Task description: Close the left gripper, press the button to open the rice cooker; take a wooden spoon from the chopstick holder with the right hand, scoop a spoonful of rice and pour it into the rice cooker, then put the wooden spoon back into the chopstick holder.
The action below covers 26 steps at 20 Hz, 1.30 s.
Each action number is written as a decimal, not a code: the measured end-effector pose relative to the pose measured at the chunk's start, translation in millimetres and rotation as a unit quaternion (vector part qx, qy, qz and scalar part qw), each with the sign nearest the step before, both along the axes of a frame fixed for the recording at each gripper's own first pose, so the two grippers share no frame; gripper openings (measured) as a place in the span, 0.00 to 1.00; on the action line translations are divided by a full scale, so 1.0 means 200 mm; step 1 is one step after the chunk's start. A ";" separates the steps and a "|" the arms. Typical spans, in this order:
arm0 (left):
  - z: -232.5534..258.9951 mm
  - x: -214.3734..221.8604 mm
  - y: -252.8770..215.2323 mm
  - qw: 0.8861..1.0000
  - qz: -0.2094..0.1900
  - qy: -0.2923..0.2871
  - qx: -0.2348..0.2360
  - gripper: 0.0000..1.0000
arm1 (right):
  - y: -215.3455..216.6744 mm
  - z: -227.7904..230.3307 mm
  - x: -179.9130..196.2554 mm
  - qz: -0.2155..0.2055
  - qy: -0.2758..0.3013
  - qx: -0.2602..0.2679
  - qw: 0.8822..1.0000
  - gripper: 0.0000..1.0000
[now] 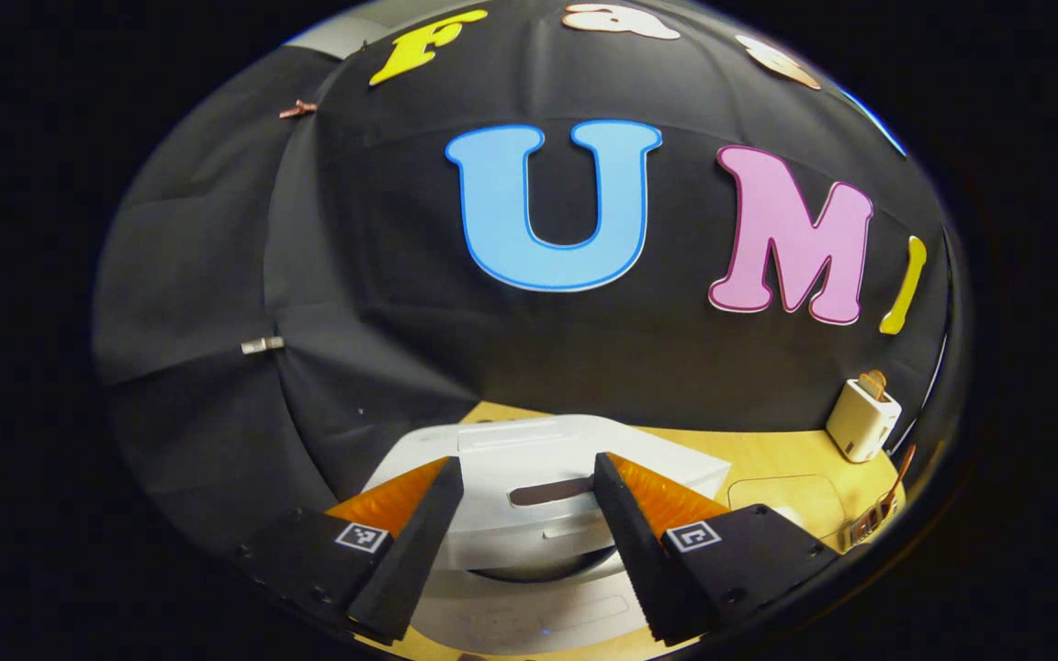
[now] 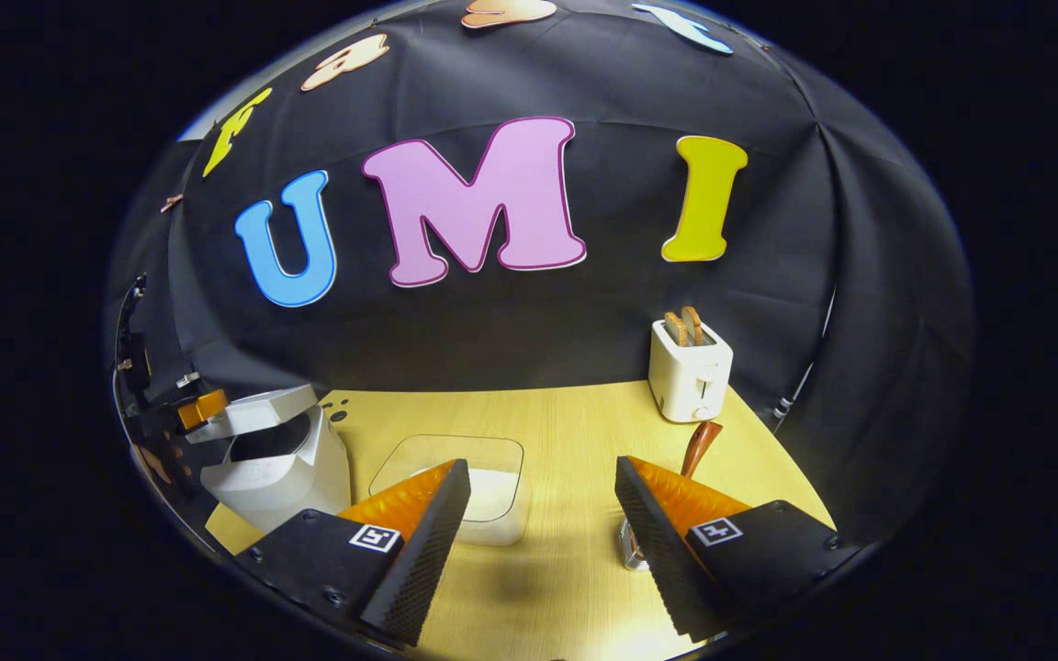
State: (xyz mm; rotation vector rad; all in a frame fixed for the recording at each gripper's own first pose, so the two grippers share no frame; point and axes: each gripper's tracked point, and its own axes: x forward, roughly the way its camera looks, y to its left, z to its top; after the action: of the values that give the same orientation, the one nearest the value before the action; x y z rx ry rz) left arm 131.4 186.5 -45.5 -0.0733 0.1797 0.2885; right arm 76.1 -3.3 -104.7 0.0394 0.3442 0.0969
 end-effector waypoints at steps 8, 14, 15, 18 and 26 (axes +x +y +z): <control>-0.34 -0.02 -0.05 0.985 0.028 0.167 -0.011 0.95 | -0.03 0.00 -0.03 -0.004 -0.005 0.001 1.000 0.98; -0.34 0.01 -0.06 0.992 -0.019 0.117 0.035 0.96 | -0.04 -0.09 -0.07 0.000 0.012 0.001 1.000 0.98; -0.36 0.00 -0.05 0.992 -0.021 0.116 0.038 0.96 | -0.03 -0.10 -0.08 0.003 0.015 -0.003 1.000 0.98; -0.34 0.02 -0.05 0.996 -0.022 0.073 0.048 0.96 | 0.02 -0.12 -0.09 0.014 0.020 0.003 1.000 0.98; -0.23 0.00 -0.02 0.995 -0.020 0.044 0.091 0.96 | 0.13 -0.05 -0.08 0.040 0.011 0.008 0.999 0.98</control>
State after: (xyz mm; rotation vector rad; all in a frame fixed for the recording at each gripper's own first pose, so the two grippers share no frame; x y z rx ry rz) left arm 131.9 183.3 -91.6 0.1241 0.2418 0.2666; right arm 60.7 22.5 -115.4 0.0433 0.3676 0.1781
